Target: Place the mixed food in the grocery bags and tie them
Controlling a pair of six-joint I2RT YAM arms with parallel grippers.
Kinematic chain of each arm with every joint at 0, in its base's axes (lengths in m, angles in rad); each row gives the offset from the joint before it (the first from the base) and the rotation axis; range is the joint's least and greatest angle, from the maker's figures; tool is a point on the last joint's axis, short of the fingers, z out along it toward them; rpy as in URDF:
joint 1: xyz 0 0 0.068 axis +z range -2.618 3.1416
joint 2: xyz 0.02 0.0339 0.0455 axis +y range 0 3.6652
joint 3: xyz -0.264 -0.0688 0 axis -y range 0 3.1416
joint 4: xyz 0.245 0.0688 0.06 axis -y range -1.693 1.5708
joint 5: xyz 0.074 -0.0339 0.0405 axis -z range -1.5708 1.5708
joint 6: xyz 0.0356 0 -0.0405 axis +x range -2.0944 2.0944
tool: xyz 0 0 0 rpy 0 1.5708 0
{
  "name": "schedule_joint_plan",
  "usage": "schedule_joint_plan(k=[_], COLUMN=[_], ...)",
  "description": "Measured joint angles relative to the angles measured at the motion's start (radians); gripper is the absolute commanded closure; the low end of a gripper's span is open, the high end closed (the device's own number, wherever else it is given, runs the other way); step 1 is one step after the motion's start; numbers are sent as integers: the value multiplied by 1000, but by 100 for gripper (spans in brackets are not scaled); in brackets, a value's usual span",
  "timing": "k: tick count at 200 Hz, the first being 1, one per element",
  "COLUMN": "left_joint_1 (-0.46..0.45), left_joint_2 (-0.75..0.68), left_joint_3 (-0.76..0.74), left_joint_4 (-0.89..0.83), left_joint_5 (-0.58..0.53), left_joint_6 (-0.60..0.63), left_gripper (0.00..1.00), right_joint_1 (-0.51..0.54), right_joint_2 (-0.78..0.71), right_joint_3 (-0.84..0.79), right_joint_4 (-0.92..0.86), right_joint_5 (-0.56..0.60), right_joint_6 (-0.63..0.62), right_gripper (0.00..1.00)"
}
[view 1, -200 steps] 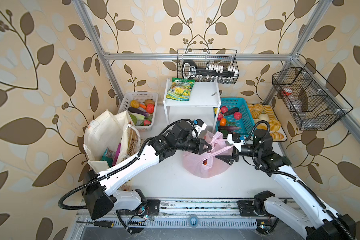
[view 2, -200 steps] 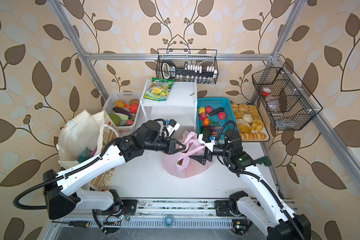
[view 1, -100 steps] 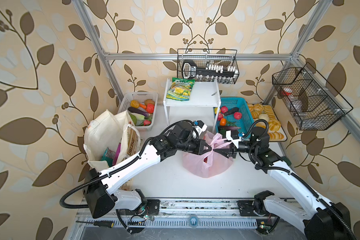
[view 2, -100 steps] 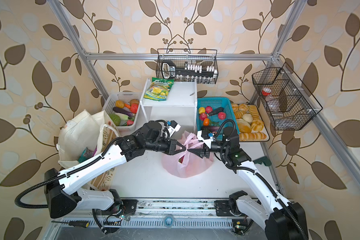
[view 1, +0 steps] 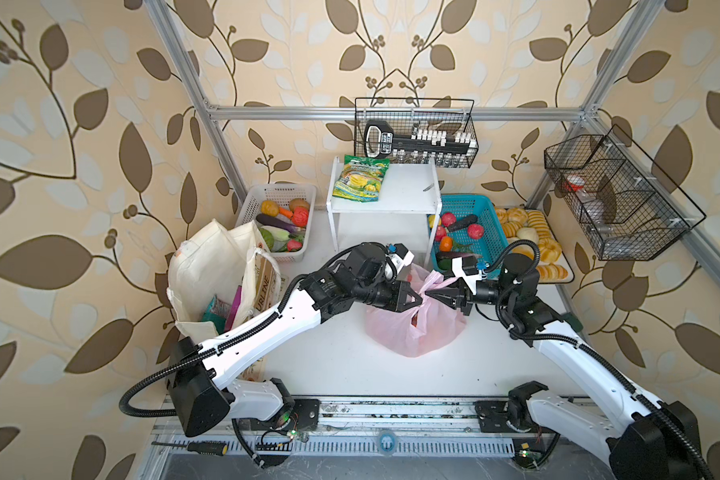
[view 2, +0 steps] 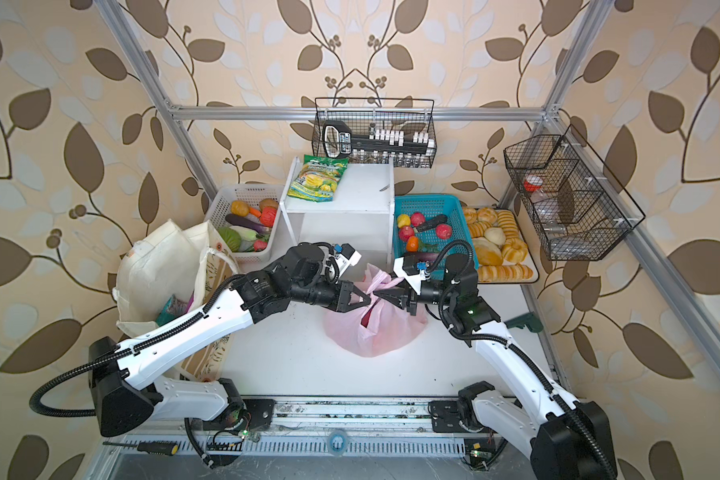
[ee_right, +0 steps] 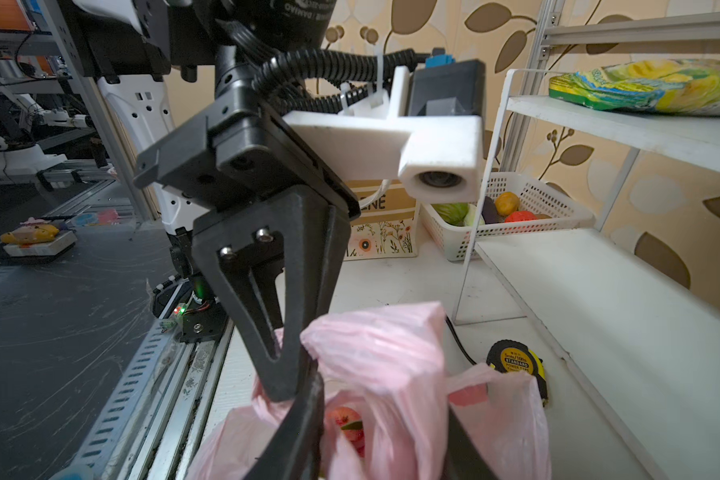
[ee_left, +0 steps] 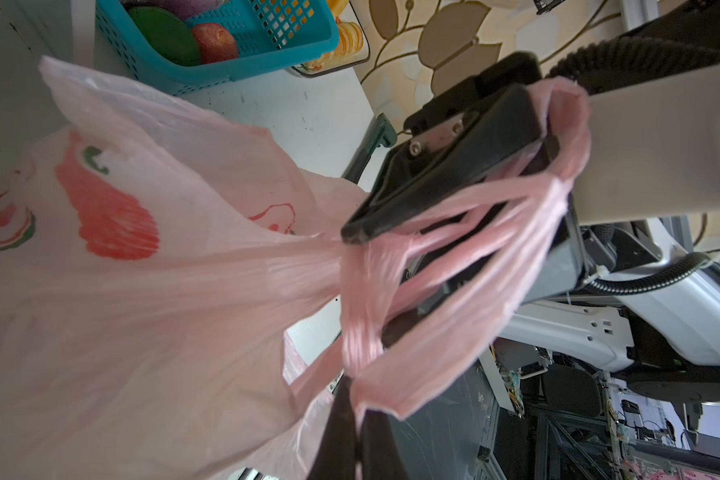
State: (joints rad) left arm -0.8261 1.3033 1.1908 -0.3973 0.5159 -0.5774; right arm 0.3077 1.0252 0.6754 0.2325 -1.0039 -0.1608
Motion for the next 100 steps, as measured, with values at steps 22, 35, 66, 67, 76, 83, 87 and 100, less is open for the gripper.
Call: schedule_joint_plan(k=[22,35,66,67,76,83,87,100], left_joint_1=[0,0,0,0,0,0,0,0], left_joint_2=[-13,-29,-78,-80,-86,-89,-90,-91], left_joint_3=[0,0,0,0,0,-1,-3,-20], left_joint_4=[-2,-3,-2,-2,-2,-1,0,8], left_joint_5=[-3,-3,-2,-2,1,2,2,2], left_joint_6=[-1,-3,-27,-28,-33,-37,-37,-49], left_gripper=[100,100,100,100,100,100,100,100], right_joint_1=[0,0,0,0,0,0,-2,-3], right_joint_2=[6,9,16,16,18,19,20,23], right_joint_3=[-5,-11,-24,-24,-28,-29,-29,-29], right_joint_4=[18,24,43,44,55,64,71,91], right_joint_5=[19,34,77,78,103,124,137,179], right_joint_6=[24,41,88,89,114,135,145,192], right_gripper=[75,79,80,80,80,80,80,82])
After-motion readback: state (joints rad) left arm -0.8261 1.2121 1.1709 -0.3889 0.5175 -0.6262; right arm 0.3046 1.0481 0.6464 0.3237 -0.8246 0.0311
